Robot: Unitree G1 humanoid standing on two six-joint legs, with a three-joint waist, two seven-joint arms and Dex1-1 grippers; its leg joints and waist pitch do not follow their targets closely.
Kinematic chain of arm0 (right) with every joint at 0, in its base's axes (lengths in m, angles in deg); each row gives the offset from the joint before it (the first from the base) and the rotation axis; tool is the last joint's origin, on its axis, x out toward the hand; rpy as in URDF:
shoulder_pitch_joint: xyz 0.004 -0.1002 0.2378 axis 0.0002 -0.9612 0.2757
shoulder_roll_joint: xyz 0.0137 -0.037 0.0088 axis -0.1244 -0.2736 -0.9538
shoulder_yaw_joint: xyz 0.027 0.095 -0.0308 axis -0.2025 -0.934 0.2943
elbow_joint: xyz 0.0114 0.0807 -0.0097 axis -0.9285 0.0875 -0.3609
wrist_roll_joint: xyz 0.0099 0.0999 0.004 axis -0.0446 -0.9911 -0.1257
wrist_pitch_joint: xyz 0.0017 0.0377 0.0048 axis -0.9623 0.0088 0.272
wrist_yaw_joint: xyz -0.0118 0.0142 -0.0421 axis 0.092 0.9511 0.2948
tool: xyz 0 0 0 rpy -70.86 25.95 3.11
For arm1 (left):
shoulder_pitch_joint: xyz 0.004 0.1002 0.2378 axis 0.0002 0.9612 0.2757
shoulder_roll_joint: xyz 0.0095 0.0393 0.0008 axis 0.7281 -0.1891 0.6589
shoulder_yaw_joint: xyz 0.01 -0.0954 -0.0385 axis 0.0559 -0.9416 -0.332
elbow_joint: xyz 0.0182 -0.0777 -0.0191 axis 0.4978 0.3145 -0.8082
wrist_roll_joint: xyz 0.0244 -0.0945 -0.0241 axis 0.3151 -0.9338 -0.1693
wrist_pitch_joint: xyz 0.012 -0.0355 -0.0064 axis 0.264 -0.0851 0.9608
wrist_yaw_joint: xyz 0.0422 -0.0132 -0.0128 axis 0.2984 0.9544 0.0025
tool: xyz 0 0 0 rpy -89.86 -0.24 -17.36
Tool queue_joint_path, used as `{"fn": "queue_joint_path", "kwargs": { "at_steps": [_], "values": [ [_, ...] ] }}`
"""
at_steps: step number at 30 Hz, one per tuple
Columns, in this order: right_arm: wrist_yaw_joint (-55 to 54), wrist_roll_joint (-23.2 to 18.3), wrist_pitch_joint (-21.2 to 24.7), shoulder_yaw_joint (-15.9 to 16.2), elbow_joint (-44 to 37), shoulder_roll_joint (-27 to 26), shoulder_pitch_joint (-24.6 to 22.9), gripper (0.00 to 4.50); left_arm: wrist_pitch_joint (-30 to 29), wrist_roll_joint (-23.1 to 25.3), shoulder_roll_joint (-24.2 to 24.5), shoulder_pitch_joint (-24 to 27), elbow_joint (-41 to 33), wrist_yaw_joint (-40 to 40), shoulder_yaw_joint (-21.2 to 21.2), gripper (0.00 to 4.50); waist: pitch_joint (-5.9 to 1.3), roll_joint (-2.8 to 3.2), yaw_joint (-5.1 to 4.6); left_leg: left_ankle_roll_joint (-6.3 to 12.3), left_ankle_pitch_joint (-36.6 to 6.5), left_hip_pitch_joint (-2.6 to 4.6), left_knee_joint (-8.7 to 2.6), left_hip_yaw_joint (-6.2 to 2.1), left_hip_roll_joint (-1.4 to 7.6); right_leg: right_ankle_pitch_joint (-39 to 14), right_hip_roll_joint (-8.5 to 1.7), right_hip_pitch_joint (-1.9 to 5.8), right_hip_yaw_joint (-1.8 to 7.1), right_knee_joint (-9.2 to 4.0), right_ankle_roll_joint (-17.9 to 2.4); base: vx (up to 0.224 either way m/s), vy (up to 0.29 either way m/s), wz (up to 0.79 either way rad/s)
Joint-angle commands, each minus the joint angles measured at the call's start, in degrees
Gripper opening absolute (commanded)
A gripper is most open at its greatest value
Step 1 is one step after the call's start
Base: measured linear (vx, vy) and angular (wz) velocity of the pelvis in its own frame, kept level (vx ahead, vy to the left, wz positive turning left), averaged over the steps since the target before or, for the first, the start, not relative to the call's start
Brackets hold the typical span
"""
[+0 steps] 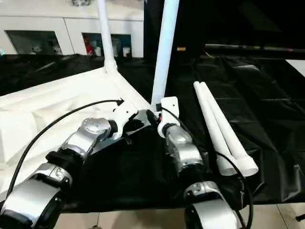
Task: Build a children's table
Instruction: Rotate leg to tighten
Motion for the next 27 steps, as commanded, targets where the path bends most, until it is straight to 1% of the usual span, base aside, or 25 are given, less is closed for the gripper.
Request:
{"fn": "queue_joint_path", "kwargs": {
  "at_steps": [1, 2, 3, 4, 5, 6, 7, 9, 10, 11, 12, 13, 14, 16, 17, 18, 19, 20, 21, 22, 23, 24, 25, 26, 27],
  "values": [
    [-1.10, -0.21, -0.99, -1.53, 1.53, 0.07, 0.01, 2.70, 4.18, -0.10, -1.22, 0.34, 0.76, -1.80, 1.18, 0.00, -3.53, -0.11, 0.00, 1.58, -11.37, -0.19, -4.25, -0.27, 1.45, -16.92, -3.55, 3.11, 3.09, -5.06, -8.09, 0.000, 0.000, 0.00],
    [-0.49, -0.70, -2.07, -2.07, 0.91, 0.25, -0.35, 2.70, 4.67, -0.37, -1.05, 0.38, 0.90, -2.61, 1.00, 0.00, -3.59, 0.00, -0.01, 1.46, -11.53, -0.14, -4.27, -0.32, 1.51, -17.02, -3.59, 3.13, 3.08, -4.97, -8.10, 0.000, 0.000, 0.00],
    [-0.46, -0.73, -2.14, -2.10, 0.88, 0.26, -0.37, 2.70, 4.69, -0.39, -1.05, 0.38, 0.91, -2.66, 0.99, 0.00, -3.58, -0.12, 0.01, 1.56, -11.63, -0.19, -4.27, -0.29, 1.52, -16.74, -3.55, 3.13, 3.11, -5.01, -8.13, 0.000, 0.000, 0.00],
    [0.07, -0.85, -3.21, -2.19, -0.09, 0.68, -0.87, 3.26, 5.70, -0.71, -0.95, 0.41, 0.98, -2.95, 0.76, 0.00, -3.62, -0.09, 0.02, 1.63, -11.21, -0.21, -4.29, -0.34, 1.58, -15.86, -3.55, 3.19, 3.11, -4.82, -8.48, 0.000, 0.000, 0.00],
    [0.10, -0.73, -3.47, -2.13, -0.46, 0.84, -1.03, 3.26, 6.01, -0.80, -0.91, 0.40, 1.00, -2.98, 0.67, 0.00, -3.62, 0.13, 0.07, 1.67, -11.15, -0.21, -4.29, -0.36, 1.59, -15.51, -3.54, 3.16, 3.12, -4.80, -8.60, 0.000, 0.000, 0.00],
    [0.14, -0.55, -3.86, -2.04, -1.03, 1.08, -1.28, 3.40, 6.47, -0.92, -0.85, 0.39, 1.02, -3.02, 0.54, 0.00, -3.65, -0.01, 0.12, 1.82, -10.76, -0.23, -4.21, -0.27, 1.55, -14.60, -3.54, 3.20, 3.15, -4.77, -8.78, 0.000, 0.000, 0.00],
    [0.07, 0.36, -4.46, -1.47, -3.51, 2.06, -2.32, 3.57, 7.85, -1.35, -0.65, 0.44, 0.83, -3.07, 0.09, 0.00, -3.70, 0.03, 0.27, 2.04, -10.06, -0.26, -4.17, -0.26, 1.54, -13.68, -3.57, 3.27, 3.16, -4.64, -9.04, 0.000, 0.000, 0.00],
    [0.30, 1.07, -4.30, -1.06, -6.01, 3.04, -3.46, 3.68, 9.18, -1.69, -0.55, 0.31, 1.08, -2.64, -0.57, 0.00, -3.67, -0.31, 0.59, 2.67, -8.82, -0.36, -4.03, -0.13, 1.43, -12.45, -3.44, 3.34, 3.20, -4.55, -8.97, 0.000, 0.000, 0.00],
    [1.58, 1.26, -3.09, -0.69, -9.30, 4.25, -5.09, 3.68, 10.25, -2.19, -0.42, 0.18, 1.13, -2.03, -1.44, 0.00, -3.84, -0.62, 0.90, 3.12, -7.61, -0.38, -3.95, -0.12, 1.47, -11.49, -3.50, 3.49, 3.21, -4.33, -8.84, 0.000, 0.000, 0.00],
    [2.56, 1.49, -2.63, -0.41, -11.62, 5.10, -6.39, 3.68, 11.04, -2.63, -0.30, 0.13, 1.06, -1.77, -2.07, 0.00, -3.87, -0.45, 1.15, 3.45, -6.90, -0.43, -3.87, -0.15, 1.45, -10.46, -3.48, 3.57, 3.25, -4.18, -8.79, 0.000, 0.000, 0.00],
    [3.04, 1.63, -2.40, -0.25, -12.85, 5.54, -7.09, 3.68, 11.42, -2.88, -0.23, 0.12, 0.95, -1.67, -2.37, 0.00, -3.92, -0.47, 1.38, 4.08, -5.92, -0.37, -3.78, -0.11, 1.53, -8.52, -3.45, 3.47, 3.27, -3.99, -8.94, 0.000, 0.000, 0.00],
    [4.04, 1.76, -1.77, 0.11, -14.95, 6.25, -8.36, 3.68, 11.18, -3.57, -0.13, 0.15, 0.45, -1.93, -3.00, 0.00, -4.03, -0.66, 1.41, 4.61, -4.86, -0.52, -3.62, -0.10, 1.44, -6.33, -3.31, 3.63, 3.27, -3.62, -9.25, 0.000, 0.000, 0.00],
    [4.92, 1.60, -1.12, 0.31, -16.75, 6.67, -9.49, 3.73, 10.73, -4.04, 0.09, 0.26, -0.18, -2.42, -3.34, 0.28, -4.03, -0.64, 1.55, 4.85, -4.51, -0.63, -3.62, -0.16, 1.43, -5.74, -3.35, 3.68, 3.20, -3.50, -9.45, 0.000, 0.000, 0.00],
    [7.28, 0.93, 0.75, 1.11, -21.41, 7.57, -12.53, 3.75, 9.11, -5.42, 0.99, 0.92, -2.79, -3.83, -4.35, 0.60, -4.04, -0.65, 1.57, 5.39, -4.43, -0.84, -3.53, -0.14, 1.42, -5.59, -3.53, 3.63, 3.12, -3.52, -9.98, 0.000, 0.000, 0.00],
    [8.24, 0.81, 1.32, 1.61, -23.12, 7.97, -13.70, 3.75, 8.18, -6.13, 1.38, 1.25, -3.98, -4.64, -4.83, 0.60, -4.10, -0.66, 1.55, 5.40, -4.39, -0.86, -3.51, -0.11, 1.47, -5.25, -3.53, 3.76, 3.14, -3.46, -10.18, 0.000, 0.000, 0.00],
    [8.24, 0.81, 1.32, 1.61, -23.12, 7.97, -13.70, 3.75, 8.18, -6.13, 1.38, 1.25, -3.98, -4.64, -4.83, 0.60, -3.97, -0.49, 1.55, 5.50, -4.50, -0.78, -3.54, -0.15, 1.71, -4.86, -3.51, 3.45, 3.11, -3.42, -10.68, 0.000, 0.000, 0.00],
    [9.80, 0.95, 2.15, 2.98, -26.83, 8.90, -16.43, 3.75, 7.37, -6.76, 2.94, 2.19, -6.86, -4.58, -5.92, 0.67, -3.88, -0.56, 1.53, 5.33, -5.21, -0.77, -3.63, -0.20, 1.77, -5.37, -3.43, 3.52, 3.02, -3.52, -10.64, 0.000, 0.000, 0.00],
    [10.63, 0.49, 2.61, 3.36, -28.03, 9.06, -17.32, 3.75, 6.67, -7.06, 3.59, 2.54, -7.92, -4.52, -6.42, 0.99, -3.81, -0.85, 1.39, 5.26, -5.77, -0.78, -3.64, -0.15, 1.77, -5.86, -3.36, 3.50, 3.02, -3.56, -10.48, 0.000, 0.000, 0.00],
    [12.01, 0.03, 3.23, 4.20, -30.03, 9.43, -18.70, 3.75, 5.67, -7.67, 4.96, 2.96, -9.57, -3.86, -7.75, 1.01, -3.59, -0.79, 1.14, 4.78, -7.35, -0.98, -3.90, -0.22, 1.69, -8.82, -3.43, 3.56, 2.92, -3.81, -9.87, 0.000, 0.000, 0.00],
    [12.50, 0.07, 3.63, 4.62, -31.22, 9.67, -19.40, 3.75, 5.33, -7.92, 5.68, 3.02, -10.09, -3.10, -8.52, 1.01, -3.52, -0.73, 1.08, 4.15, -8.53, -0.85, -3.89, -0.18, 1.65, -11.98, -3.54, 3.42, 2.89, -4.28, -8.91, 0.000, 0.000, 0.00],
    [12.63, 0.08, 3.76, 4.74, -31.57, 9.74, -19.60, 3.75, 5.25, -7.99, 5.88, 3.03, -10.22, -2.88, -8.73, 1.13, -3.45, -0.76, 0.88, 3.86, -8.81, -0.89, -3.95, -0.19, 1.63, -13.15, -3.48, 3.40, 2.91, -4.39, -8.49, 0.000, 0.000, 0.00],
    [13.90, -0.79, 4.32, 5.10, -32.84, 9.89, -20.45, 3.75, 4.60, -7.59, 7.51, 3.10, -10.74, -1.47, -9.56, 1.13, -3.44, -0.81, 0.82, 3.50, -9.04, -0.85, -3.97, -0.20, 1.64, -14.45, -3.44, 3.30, 2.97, -4.48, -7.75, 0.000, 0.000, 0.00],
    [15.11, -1.10, 5.01, 5.75, -34.67, 10.33, -21.48, 3.56, 2.70, -5.85, 10.77, 2.94, -10.88, 2.23, -10.70, 1.40, -3.44, -0.64, 0.66, 3.14, -9.21, -0.94, -4.06, -0.33, 1.72, -14.84, -3.35, 3.30, 2.95, -4.37, -7.16, 0.000, 0.000, 0.00],
    [15.99, -1.84, 5.70, 5.87, -34.88, 10.30, -21.66, 3.45, 1.15, -4.51, 12.71, 2.66, -10.35, 5.20, -11.43, 1.46, -3.39, -0.64, 0.59, 3.03, -9.28, -0.93, -4.11, -0.37, 1.73, -14.87, -3.28, 3.23, 2.94, -4.41, -6.72, 0.000, 0.000, 0.00],
    [16.49, -2.00, 6.19, 6.08, -34.71, 10.34, -21.67, 3.45, 0.00, -3.19, 14.50, 2.41, -9.63, 7.88, -11.96, 1.46, -3.44, -0.32, 0.16, 2.60, -9.51, -0.95, -4.22, -0.53, 1.74, -14.10, -3.10, 3.23, 2.92, -4.21, -6.34, 0.000, 0.000, 0.00]
  ]
}}
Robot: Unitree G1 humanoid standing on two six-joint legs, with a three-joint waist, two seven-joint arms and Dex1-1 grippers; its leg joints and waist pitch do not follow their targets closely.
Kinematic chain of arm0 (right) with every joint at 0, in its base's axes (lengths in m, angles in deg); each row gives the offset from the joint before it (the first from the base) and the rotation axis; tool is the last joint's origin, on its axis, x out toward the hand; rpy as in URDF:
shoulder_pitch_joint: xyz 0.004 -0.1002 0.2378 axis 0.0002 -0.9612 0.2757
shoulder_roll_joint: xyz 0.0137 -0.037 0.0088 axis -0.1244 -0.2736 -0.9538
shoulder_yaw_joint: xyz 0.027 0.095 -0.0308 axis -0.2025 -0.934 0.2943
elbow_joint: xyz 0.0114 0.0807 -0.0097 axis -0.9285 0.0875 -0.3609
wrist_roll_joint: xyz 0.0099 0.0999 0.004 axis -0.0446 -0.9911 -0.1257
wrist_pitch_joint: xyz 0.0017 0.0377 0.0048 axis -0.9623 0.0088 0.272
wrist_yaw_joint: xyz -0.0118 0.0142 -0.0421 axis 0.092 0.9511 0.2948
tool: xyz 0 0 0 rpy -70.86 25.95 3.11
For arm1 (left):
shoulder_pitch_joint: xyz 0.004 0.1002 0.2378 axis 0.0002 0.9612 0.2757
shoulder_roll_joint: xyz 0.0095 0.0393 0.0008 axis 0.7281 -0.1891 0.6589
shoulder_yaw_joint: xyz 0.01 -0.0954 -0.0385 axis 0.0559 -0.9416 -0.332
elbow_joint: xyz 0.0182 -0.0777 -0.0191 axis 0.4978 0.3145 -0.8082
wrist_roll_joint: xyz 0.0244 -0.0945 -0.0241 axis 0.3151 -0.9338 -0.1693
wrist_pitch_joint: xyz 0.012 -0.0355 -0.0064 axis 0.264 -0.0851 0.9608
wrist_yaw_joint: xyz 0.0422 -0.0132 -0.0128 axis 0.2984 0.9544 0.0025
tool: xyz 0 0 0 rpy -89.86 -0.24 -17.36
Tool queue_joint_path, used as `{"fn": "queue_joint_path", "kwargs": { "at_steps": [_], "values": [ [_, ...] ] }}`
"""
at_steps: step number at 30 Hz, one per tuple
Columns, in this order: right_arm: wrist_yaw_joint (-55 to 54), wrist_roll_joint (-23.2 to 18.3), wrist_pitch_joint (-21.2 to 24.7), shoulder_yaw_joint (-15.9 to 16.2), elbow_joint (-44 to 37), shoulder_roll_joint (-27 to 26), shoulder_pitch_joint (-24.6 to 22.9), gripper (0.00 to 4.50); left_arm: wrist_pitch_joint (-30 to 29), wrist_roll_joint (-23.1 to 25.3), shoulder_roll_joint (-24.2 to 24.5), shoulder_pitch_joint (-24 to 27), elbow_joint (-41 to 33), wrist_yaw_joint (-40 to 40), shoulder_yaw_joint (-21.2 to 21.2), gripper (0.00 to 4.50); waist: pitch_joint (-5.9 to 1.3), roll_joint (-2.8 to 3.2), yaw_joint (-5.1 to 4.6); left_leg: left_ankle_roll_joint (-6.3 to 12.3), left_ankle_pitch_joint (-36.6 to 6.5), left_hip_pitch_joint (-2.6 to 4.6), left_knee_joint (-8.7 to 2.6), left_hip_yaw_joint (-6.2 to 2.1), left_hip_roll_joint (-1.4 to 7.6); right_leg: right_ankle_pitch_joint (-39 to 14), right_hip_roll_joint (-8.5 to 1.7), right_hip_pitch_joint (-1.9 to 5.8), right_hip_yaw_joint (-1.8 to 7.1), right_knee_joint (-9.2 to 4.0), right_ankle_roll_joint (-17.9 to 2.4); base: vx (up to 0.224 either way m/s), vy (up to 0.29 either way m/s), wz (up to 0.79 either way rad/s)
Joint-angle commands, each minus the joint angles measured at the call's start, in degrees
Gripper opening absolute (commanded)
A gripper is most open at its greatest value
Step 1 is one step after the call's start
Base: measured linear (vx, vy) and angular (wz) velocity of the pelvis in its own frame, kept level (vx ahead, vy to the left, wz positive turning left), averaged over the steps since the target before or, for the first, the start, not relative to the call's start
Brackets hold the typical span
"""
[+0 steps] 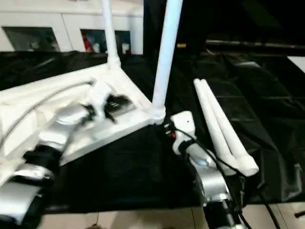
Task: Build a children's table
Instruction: Rotate leg to tighten, then rotate table base
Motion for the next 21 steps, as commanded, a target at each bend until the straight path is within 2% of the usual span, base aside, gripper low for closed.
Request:
{"fn": "queue_joint_path", "kwargs": {
  "at_steps": [1, 3, 4, 5, 6, 7, 9, 10, 12, 14, 17, 18, 19, 21],
  "values": [
    [1.67, -1.35, 2.34, 0.24, -1.50, 0.62, -0.56, 3.37, -3.88, 3.53, 4.02, 0.03, 0.75, 6.73, -2.58, 1.47, -3.82, -0.15, 0.16, 2.25, -9.56, -0.25, -4.14, -0.58, 1.52, -13.69, -3.15, 3.83, 3.00, -4.24, -6.25, 0.000, 0.000, 0.00],
    [2.50, -0.37, 4.82, 1.34, -1.11, 1.14, -0.29, 3.19, -5.59, 6.48, 7.37, 0.38, 0.92, 10.11, -2.40, 1.72, -3.85, -0.05, 0.17, 1.95, -8.86, 0.13, -3.97, -0.42, 1.51, -12.35, -3.04, 3.59, 3.13, -4.13, -6.97, 0.000, 0.000, 0.00],
    [2.73, 0.54, 6.60, 2.09, 0.03, 1.23, 0.38, 3.00, -7.30, 8.34, 10.14, 0.95, 0.38, 12.43, -2.68, 1.88, -3.95, 0.20, 0.25, 1.86, -7.95, 0.20, -3.96, -0.43, 1.52, -10.48, -3.06, 3.62, 3.18, -3.91, -7.68, 0.000, 0.000, 0.00],
    [2.79, 0.66, 7.05, 2.21, 0.35, 1.20, 0.57, 3.00, -7.78, 8.73, 10.78, 1.08, 0.24, 12.89, -2.77, 1.88, -4.04, -0.10, 0.12, 1.77, -7.42, 0.14, -3.87, -0.44, 1.54, -9.13, -2.95, 3.69, 3.18, -3.65, -8.01, 0.000, 0.000, 0.00],
    [2.84, 0.69, 7.71, 2.31, 0.62, 1.14, 0.77, 2.97, -8.58, 9.08, 11.48, 1.33, -0.18, 13.31, -2.94, 1.88, -3.99, 0.11, 0.17, 1.71, -6.87, 0.10, -3.92, -0.48, 1.53, -7.97, -3.05, 3.71, 3.16, -3.50, -8.59, 0.000, 0.000, 0.00],
    [2.65, 1.12, 8.91, 2.51, 1.76, 1.00, 1.59, 2.88, -10.07, 10.70, 13.75, 1.94, -0.87, 14.21, -2.79, 1.98, -3.97, 0.00, 0.16, 1.58, -6.82, 0.26, -3.89, -0.40, 1.58, -7.42, -3.05, 3.57, 3.19, -3.49, -9.24, 0.000, 0.000, 0.00],
    [2.64, 1.46, 10.46, 2.86, 3.40, 0.93, 2.95, 2.63, -11.41, 12.40, 16.89, 2.82, -1.36, 15.47, -2.40, 2.29, -4.02, 0.18, 0.17, 1.01, -7.14, 0.34, -3.93, -0.45, 1.59, -7.47, -3.15, 3.60, 3.19, -3.27, -9.74, 0.000, 0.000, 0.00],
    [2.36, 2.01, 10.76, 3.07, 4.47, 1.00, 3.71, 2.57, -12.12, 12.91, 18.16, 3.23, -1.37, 15.69, -2.22, 2.34, -3.91, 0.00, 0.09, 0.73, -7.78, 0.33, -4.02, -0.39, 1.58, -8.31, -3.14, 3.55, 3.25, -3.45, -9.68, 0.000, 0.000, 0.00],
    [2.53, 2.32, 11.43, 3.58, 5.60, 1.25, 4.63, 2.49, -13.30, 13.82, 19.79, 3.96, -1.71, 16.37, -1.92, 2.39, -3.84, 0.22, 0.14, -0.13, -8.66, 0.57, -4.08, -0.48, 1.70, -8.87, -3.27, 3.40, 3.27, -3.37, -9.84, 0.000, 0.000, 0.00],
    [2.62, 2.57, 12.11, 3.84, 6.94, 1.26, 5.68, 2.22, -14.25, 14.84, 21.63, 4.89, -1.78, 16.59, -1.70, 2.71, -3.78, 0.12, 0.09, -0.42, -9.11, 0.58, -4.12, -0.48, 1.68, -8.50, -3.28, 3.43, 3.35, -3.40, -9.90, 0.000, 0.000, 0.00],
    [2.95, 2.77, 13.07, 4.22, 8.08, 1.21, 6.69, 2.07, -15.96, 16.09, 23.29, 6.26, -1.22, 15.22, -0.43, 2.84, -3.73, 0.01, 0.16, -0.64, -9.06, 0.52, -4.16, -0.51, 1.65, -8.15, -3.33, 3.48, 3.38, -3.33, -9.96, 0.000, 0.000, 0.00],
    [2.94, 2.92, 12.95, 4.33, 8.32, 1.18, 6.86, 1.85, -16.58, 16.28, 23.53, 6.72, -1.29, 14.52, -0.02, 3.08, -3.73, -0.26, 0.18, -0.68, -9.20, 0.53, -4.18, -0.48, 1.63, -8.37, -3.36, 3.50, 3.38, -3.37, -9.94, 0.000, 0.000, 0.00],
    [2.94, 2.92, 12.95, 4.33, 8.32, 1.18, 6.86, 1.85, -16.58, 16.28, 23.53, 6.72, -1.29, 14.52, -0.02, 3.08, -3.79, -0.10, 0.23, -0.77, -9.09, 0.56, -4.16, -0.52, 1.63, -8.42, -3.46, 3.50, 3.41, -3.29, -10.18, 0.000, 0.000, 0.00],
    [3.11, 2.89, 12.75, 4.30, 10.02, 0.47, 7.89, 1.63, -17.97, 16.14, 23.79, 8.20, -1.31, 12.17, 0.83, 3.27, -3.82, -0.22, 0.25, -0.80, -8.82, 0.52, -4.16, -0.50, 1.63, -8.02, -3.49, 3.51, 3.42, -3.26, -10.43, 0.000, 0.000, 0.00]
  ]
}}
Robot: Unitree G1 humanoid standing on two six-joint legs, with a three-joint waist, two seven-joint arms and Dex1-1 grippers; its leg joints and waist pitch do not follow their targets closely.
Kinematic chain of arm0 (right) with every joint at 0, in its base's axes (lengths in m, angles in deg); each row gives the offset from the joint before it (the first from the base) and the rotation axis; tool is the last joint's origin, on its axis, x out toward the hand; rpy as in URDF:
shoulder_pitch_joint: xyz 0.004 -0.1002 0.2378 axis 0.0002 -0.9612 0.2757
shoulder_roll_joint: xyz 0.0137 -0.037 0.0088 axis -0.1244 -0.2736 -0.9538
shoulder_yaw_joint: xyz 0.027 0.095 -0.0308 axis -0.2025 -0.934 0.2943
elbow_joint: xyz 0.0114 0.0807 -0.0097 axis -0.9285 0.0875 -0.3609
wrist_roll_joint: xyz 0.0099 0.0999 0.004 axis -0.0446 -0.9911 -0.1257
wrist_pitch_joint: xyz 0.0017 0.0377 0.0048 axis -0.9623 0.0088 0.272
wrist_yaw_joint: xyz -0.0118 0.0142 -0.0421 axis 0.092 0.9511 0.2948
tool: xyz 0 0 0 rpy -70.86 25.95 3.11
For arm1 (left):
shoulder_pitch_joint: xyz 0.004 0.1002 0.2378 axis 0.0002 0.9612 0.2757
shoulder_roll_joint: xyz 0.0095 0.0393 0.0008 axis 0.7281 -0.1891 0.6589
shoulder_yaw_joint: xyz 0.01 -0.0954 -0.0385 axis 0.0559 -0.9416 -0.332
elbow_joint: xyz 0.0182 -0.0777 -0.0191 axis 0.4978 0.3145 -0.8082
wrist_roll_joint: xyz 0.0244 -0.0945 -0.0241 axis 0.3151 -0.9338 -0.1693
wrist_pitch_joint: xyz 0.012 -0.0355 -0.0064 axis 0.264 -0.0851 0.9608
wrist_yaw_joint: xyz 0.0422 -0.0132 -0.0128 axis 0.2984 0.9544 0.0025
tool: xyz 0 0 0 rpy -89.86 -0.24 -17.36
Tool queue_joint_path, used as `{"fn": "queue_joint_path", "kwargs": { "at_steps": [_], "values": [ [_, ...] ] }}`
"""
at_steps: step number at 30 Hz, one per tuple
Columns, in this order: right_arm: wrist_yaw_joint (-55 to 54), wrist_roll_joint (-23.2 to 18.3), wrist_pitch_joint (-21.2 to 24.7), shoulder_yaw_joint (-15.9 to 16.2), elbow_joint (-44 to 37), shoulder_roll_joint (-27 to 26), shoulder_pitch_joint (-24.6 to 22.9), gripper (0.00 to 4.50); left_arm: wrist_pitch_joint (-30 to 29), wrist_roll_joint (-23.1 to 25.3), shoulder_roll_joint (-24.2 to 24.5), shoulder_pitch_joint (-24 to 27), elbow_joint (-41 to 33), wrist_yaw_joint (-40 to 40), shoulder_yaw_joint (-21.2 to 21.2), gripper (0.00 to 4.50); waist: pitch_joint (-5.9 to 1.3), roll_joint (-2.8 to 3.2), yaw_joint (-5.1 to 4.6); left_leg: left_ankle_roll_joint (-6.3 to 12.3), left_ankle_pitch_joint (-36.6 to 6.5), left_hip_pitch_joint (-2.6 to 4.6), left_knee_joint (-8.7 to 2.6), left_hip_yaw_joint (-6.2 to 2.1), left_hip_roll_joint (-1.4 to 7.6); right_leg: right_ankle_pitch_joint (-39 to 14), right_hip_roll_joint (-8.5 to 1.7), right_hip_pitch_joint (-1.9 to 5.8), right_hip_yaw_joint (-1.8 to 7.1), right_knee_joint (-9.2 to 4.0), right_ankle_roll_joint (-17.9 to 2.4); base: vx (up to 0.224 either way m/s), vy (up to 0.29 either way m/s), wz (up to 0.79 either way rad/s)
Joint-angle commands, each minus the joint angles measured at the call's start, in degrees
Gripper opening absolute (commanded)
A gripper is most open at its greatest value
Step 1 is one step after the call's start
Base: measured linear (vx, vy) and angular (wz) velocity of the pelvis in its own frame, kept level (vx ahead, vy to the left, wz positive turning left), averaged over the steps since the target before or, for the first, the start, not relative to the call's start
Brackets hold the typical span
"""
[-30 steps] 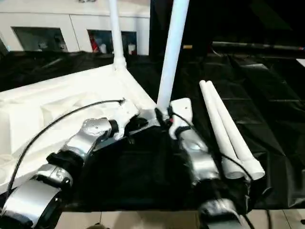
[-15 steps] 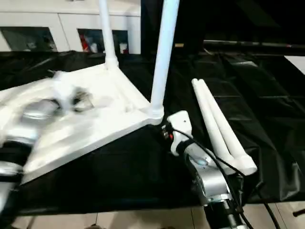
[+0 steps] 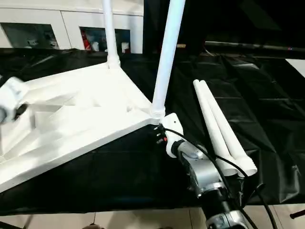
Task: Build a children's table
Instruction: Rotate table base
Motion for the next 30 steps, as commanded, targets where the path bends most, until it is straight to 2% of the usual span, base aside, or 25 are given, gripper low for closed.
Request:
{"fn": "queue_joint_path", "kwargs": {
  "at_steps": [1, 6, 10, 12, 13, 15, 17, 18, 19, 25, 27, 30],
  "values": [
    [0.46, 0.60, 0.36, 0.15, 1.94, -0.49, 1.49, 1.56, -1.32, 0.09, 0.26, 1.33, -0.45, -2.96, 1.52, 3.32, -4.00, 0.98, 0.08, -0.70, -8.92, 0.28, -4.21, -0.44, 1.59, -7.88, -3.55, 3.44, 3.45, -3.26, -10.47, 0.000, 0.000, 0.00],
    [0.59, 0.46, -0.98, -0.05, 5.57, -1.67, 3.56, 1.11, -1.44, -0.29, 0.16, 2.32, 0.53, -6.16, 2.73, 3.69, -3.93, 0.96, -0.05, -0.96, -10.01, 0.41, -4.27, -0.41, 1.56, -7.81, -3.51, 3.39, 3.46, -3.35, -11.27, 0.000, 0.000, 0.00],
    [0.37, 0.12, -3.34, -0.65, 11.72, -3.42, 7.42, 0.66, -2.03, -1.48, 0.41, 2.92, 0.81, -10.33, 3.28, 3.72, -3.84, 1.00, -0.06, -1.57, -12.13, 0.61, -4.43, -0.52, 1.65, -10.81, -3.76, 3.40, 3.54, -3.58, -11.03, 0.000, 0.000, 0.00],
    [0.33, 0.33, -4.35, -0.70, 13.83, -3.85, 8.72, 0.58, -1.95, -2.78, 0.39, 3.60, -0.15, -13.20, 3.31, 3.72, -3.91, 1.09, -0.01, -1.76, -12.03, 0.80, -4.44, -0.51, 1.72, -10.65, -3.81, 3.28, 3.55, -3.56, -11.26, 0.000, 0.000, 0.00],
    [0.35, 0.38, -4.63, -0.73, 14.42, -3.97, 9.08, 0.47, -1.80, -3.26, 0.36, 3.86, -0.62, -14.11, 3.29, 3.44, -3.91, 1.13, -0.02, -1.89, -11.79, 0.77, -4.43, -0.46, 1.73, -9.73, -3.75, 3.25, 3.57, -3.41, -11.71, 0.000, 0.000, 0.00],
    [0.36, 0.41, -5.68, -1.05, 16.69, -4.51, 10.55, 0.30, -2.88, -6.71, -0.52, 5.10, -4.44, -18.89, 2.58, 3.37, -4.06, 0.99, 0.03, -1.93, -10.68, 0.70, -4.38, -0.46, 1.85, -7.79, -3.92, 3.44, 3.58, -3.00, -12.39, 0.000, 0.000, 0.00],
    [0.44, 0.54, -6.55, -1.33, 18.44, -4.91, 11.61, 0.13, -3.88, -8.83, -0.92, 6.09, -7.48, -22.75, 2.62, 3.22, -4.04, 1.10, 0.16, -1.84, -10.18, 0.80, -4.28, -0.26, 1.79, -6.49, -3.73, 3.32, 3.59, -2.88, -13.06, 0.000, 0.000, 0.00],
    [0.50, 0.65, -7.22, -1.44, 19.71, -5.12, 12.31, 0.05, -4.61, -10.03, -0.98, 6.75, -9.51, -25.34, 3.04, 3.05, -4.10, 0.86, 0.27, -1.75, -9.71, 0.67, -4.36, -0.31, 1.88, -6.29, -3.90, 3.49, 3.55, -2.75, -13.44, 0.000, 0.000, 0.00],
    [0.52, 0.73, -7.62, -1.48, 20.46, -5.24, 12.70, 0.01, -4.93, -10.60, -0.98, 7.05, -10.44, -26.62, 3.28, 2.93, -3.95, 0.80, 0.33, -1.66, -10.24, 0.78, -4.36, -0.15, 1.77, -7.26, -3.81, 3.30, 3.55, -3.01, -13.32, 0.000, 0.000, 0.00],
    [0.69, 0.83, -10.05, -1.80, 24.81, -5.86, 14.87, 0.00, -5.43, -14.50, -1.23, 8.93, -15.65, -33.55, 4.29, 2.45, -3.85, 0.86, 0.45, -1.81, -12.07, 0.70, -4.53, -0.26, 1.74, -11.24, -3.90, 3.39, 3.64, -3.34, -11.97, 0.000, 0.000, 0.00],
    [0.81, 0.97, -10.80, -2.13, 25.97, -5.97, 15.46, 0.00, -6.44, -16.69, -1.53, 9.67, -18.31, -36.25, 4.08, 2.42, -3.98, 0.74, 0.34, -1.90, -11.37, 0.67, -4.51, -0.26, 1.83, -10.30, -3.89, 3.48, 3.66, -3.12, -12.11, 0.000, 0.000, 0.00],
    [0.95, 1.08, -11.64, -2.43, 27.24, -6.05, 16.02, 0.00, -6.60, -19.08, -2.02, 10.50, -21.33, -39.19, 3.90, 2.01, -3.99, 0.87, 0.35, -1.59, -10.47, 0.71, -4.42, -0.12, 1.73, -8.48, -3.63, 3.37, 3.59, -2.99, -12.67, 0.000, 0.000, 0.00]
  ]
}}
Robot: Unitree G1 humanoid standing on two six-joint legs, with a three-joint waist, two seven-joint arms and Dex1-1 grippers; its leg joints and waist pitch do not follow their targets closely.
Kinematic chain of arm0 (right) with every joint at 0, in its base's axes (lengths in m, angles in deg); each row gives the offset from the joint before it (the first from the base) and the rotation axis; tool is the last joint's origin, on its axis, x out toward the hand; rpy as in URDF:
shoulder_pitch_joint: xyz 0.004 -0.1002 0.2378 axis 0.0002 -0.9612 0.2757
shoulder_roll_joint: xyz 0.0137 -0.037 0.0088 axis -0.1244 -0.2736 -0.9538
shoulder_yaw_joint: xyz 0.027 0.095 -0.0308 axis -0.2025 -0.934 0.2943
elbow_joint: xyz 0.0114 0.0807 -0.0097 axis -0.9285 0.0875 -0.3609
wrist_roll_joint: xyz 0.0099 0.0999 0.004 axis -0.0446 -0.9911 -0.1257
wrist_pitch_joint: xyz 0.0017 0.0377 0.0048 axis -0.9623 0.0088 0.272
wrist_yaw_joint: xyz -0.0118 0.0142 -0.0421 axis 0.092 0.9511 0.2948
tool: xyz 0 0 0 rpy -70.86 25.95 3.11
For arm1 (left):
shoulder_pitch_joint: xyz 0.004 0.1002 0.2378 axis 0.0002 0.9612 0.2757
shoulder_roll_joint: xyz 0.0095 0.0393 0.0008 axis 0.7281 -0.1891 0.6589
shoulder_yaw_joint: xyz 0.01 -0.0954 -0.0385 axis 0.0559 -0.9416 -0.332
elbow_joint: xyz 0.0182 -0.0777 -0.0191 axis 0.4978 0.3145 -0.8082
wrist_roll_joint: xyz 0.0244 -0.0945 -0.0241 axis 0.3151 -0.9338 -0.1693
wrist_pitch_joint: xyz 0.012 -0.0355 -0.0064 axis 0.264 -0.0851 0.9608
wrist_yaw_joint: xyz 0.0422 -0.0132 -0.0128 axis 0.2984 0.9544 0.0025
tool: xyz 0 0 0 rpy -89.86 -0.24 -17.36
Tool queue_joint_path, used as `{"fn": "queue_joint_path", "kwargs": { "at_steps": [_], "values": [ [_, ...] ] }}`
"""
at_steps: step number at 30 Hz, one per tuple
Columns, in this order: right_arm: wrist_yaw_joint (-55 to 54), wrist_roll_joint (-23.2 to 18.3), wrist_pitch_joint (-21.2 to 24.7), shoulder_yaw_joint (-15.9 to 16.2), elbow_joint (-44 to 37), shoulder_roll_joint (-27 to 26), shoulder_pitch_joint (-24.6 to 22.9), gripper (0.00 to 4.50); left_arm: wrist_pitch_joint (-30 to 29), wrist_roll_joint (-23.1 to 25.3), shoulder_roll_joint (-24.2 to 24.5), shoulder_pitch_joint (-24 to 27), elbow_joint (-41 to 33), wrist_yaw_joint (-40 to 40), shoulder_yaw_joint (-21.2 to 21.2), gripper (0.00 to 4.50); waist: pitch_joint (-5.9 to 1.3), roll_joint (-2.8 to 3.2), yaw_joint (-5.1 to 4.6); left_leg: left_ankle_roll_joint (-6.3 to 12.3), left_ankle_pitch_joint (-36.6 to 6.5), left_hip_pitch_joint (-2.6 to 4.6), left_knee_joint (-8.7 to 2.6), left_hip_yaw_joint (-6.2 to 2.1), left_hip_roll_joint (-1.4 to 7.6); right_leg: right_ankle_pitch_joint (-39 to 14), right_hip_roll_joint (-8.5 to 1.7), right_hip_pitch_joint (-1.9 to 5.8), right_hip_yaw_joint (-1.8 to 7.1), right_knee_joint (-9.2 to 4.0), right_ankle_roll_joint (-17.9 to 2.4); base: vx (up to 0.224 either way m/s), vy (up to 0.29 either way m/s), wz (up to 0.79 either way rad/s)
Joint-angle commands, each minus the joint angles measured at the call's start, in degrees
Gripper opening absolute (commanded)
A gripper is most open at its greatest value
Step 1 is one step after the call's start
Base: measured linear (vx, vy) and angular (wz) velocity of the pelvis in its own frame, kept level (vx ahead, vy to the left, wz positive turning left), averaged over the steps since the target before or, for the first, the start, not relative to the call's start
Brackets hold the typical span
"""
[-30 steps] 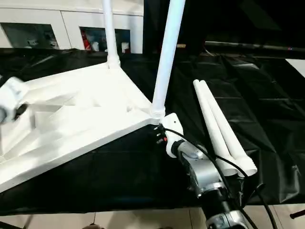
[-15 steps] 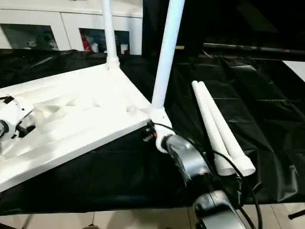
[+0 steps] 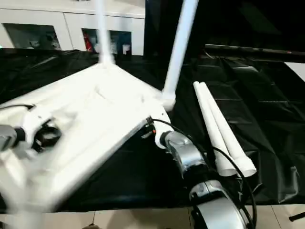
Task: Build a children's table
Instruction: Rotate table base
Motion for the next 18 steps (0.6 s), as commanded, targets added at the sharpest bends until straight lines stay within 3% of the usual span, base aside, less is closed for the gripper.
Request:
{"fn": "queue_joint_path", "kwargs": {
  "at_steps": [1, 4, 5, 7, 15, 17, 18],
  "values": [
    [0.59, 0.25, -1.15, -0.38, 0.90, -0.38, 1.49, 0.00, -0.40, -2.93, -1.15, 0.23, -3.95, -3.95, 1.57, 2.01, -3.90, 1.24, -0.15, -1.33, -10.33, 0.35, -4.44, -0.21, 1.70, -8.11, -3.55, 3.24, 3.52, -3.11, -12.72, 0.000, 0.000, 0.00],
    [0.87, 0.25, -1.86, -0.51, 1.91, -0.45, 1.99, 0.00, -1.10, -4.43, -1.46, 0.79, -6.73, -6.60, 2.71, 1.69, -3.90, 1.20, -0.25, -1.26, -10.18, 0.31, -4.43, -0.18, 1.71, -7.70, -3.51, 3.33, 3.50, -3.05, -12.97, 0.000, 0.000, 0.00],
    [1.02, 0.28, -2.15, -0.48, 2.26, -0.47, 2.16, 0.00, -1.41, -4.79, -2.19, 0.70, -7.54, -6.90, 3.29, 1.58, -3.87, 1.46, -0.25, -1.31, -10.38, 0.29, -4.40, -0.19, 1.64, -7.76, -3.47, 3.30, 3.52, -3.04, -12.92, 0.000, 0.000, 0.00],
    [1.16, 0.36, -2.65, -0.54, 2.93, -0.53, 2.45, 0.00, -1.27, -4.87, -3.27, 0.39, -8.09, -6.83, 4.00, 1.43, -3.93, 1.21, -0.38, -1.21, -9.89, 0.21, -4.36, -0.18, 1.63, -7.22, -3.43, 3.52, 3.52, -3.03, -12.84, 0.000, 0.000, 0.00],
    [1.13, 0.68, -4.40, -1.09, 4.80, -0.29, 3.31, 0.00, 4.02, -2.15, -10.27, -4.38, -2.49, -2.79, 7.34, 0.67, -4.14, 1.38, -0.58, -1.03, -9.91, 0.09, -4.16, -0.21, 1.45, -7.00, -3.32, 3.81, 3.45, -3.16, -12.53, 0.000, 0.000, 0.00],
    [1.16, 0.93, -4.81, -1.25, 5.07, -0.05, 3.34, 0.00, 4.74, -1.57, -12.13, -5.66, -1.40, -2.25, 8.21, 0.49, -4.17, 1.75, -0.62, -0.97, -9.72, 0.09, -4.10, -0.25, 1.49, -6.49, -3.35, 3.76, 3.45, -3.10, -12.66, 0.000, 0.000, 0.00],
    [1.12, 1.02, -4.93, -1.27, 5.14, -0.01, 3.36, 0.00, 4.96, -1.38, -12.56, -5.96, -1.05, -1.95, 8.32, 0.49, -4.23, 1.42, -0.65, -0.97, -9.60, 0.11, -4.04, -0.20, 1.42, -6.44, -3.25, 3.86, 3.38, -3.16, -12.69, 0.000, 0.000, 0.00]
  ]
}}
